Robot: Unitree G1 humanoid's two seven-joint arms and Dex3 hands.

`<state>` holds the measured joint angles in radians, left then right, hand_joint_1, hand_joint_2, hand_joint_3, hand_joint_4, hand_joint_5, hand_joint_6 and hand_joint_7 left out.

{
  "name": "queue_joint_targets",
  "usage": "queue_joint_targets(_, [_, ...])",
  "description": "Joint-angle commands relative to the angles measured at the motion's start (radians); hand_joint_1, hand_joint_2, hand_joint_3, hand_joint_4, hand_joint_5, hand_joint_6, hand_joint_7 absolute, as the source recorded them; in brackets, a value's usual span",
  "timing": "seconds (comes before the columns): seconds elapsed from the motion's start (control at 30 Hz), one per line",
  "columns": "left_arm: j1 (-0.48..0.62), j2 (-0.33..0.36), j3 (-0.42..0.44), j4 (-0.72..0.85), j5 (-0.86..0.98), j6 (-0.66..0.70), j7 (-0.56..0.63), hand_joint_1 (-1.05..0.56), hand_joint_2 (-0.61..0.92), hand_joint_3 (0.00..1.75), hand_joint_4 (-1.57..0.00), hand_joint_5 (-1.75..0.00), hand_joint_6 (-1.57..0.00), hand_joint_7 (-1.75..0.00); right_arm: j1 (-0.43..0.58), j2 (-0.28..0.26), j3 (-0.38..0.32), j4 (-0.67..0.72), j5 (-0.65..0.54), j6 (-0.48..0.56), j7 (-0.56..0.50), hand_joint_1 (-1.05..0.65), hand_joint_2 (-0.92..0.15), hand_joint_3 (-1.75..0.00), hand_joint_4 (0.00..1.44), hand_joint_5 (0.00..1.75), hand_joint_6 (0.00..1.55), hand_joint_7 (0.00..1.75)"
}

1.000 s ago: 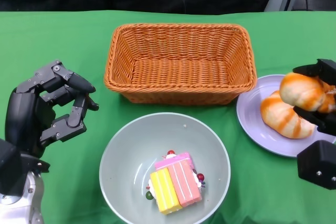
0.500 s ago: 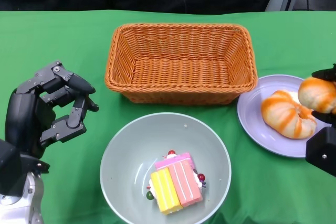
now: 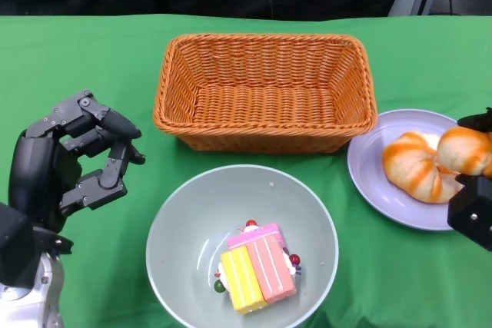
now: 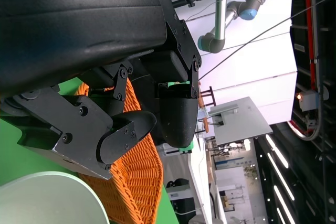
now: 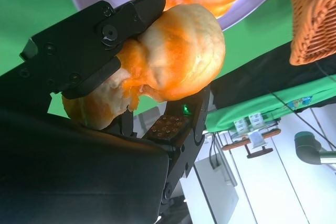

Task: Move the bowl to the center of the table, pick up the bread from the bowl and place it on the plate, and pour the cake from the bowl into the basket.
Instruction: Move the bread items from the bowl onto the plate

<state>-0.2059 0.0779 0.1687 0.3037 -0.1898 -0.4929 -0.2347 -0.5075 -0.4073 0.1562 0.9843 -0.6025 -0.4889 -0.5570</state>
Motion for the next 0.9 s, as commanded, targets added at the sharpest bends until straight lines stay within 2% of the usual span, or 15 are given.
queue_joint_targets(0.03, [0.013, 0.015, 0.009, -0.003, 0.01, -0.019, 0.009, -0.02, 0.59, 1.06, -0.75, -1.5, -0.8, -1.27, -0.024, 0.006, 0.006, 0.036, 0.031, -0.025, 0.007, -0.1, -0.92, -0.18, 0.7, 1.59, 1.0, 0.52])
queue_joint_targets(0.13, [0.013, 0.015, 0.008, 0.004, 0.011, -0.027, 0.006, -0.02, 0.59, 1.06, -0.75, -1.51, -0.8, -1.28, -0.034, 0.021, 0.005, 0.066, 0.055, -0.032, 0.009, -0.09, -0.92, -0.18, 0.68, 1.59, 0.99, 0.52])
queue_joint_targets(0.57, [0.017, 0.014, 0.008, 0.006, 0.005, -0.031, -0.002, -0.03, 0.61, 1.05, -0.74, -1.53, -0.78, -1.3, -0.074, 0.068, 0.001, 0.161, 0.118, -0.06, 0.021, -0.09, -0.92, -0.2, 0.73, 1.46, 0.97, 0.57])
queue_joint_targets(0.77, [0.018, 0.014, 0.006, 0.01, 0.003, -0.034, -0.006, -0.03, 0.6, 1.04, -0.74, -1.54, -0.77, -1.32, -0.096, 0.093, -0.008, 0.198, 0.156, -0.057, 0.019, -0.09, -0.92, -0.19, 0.69, 1.6, 0.96, 0.61])
queue_joint_targets(0.83, [0.02, 0.014, 0.006, 0.013, 0.016, -0.041, 0.003, -0.03, 0.6, 1.03, -0.74, -1.53, -0.78, -1.32, -0.102, 0.098, -0.006, 0.208, 0.161, -0.053, 0.021, -0.09, -0.92, -0.2, 0.66, 1.66, 0.92, 0.69])
queue_joint_targets(0.9, [0.018, 0.013, 0.007, 0.021, 0.019, -0.05, 0.003, -0.03, 0.61, 1.03, -0.74, -1.54, -0.78, -1.32, -0.107, 0.102, -0.005, 0.216, 0.162, -0.049, 0.019, -0.09, -0.92, -0.21, 0.66, 1.65, 0.9, 0.72])
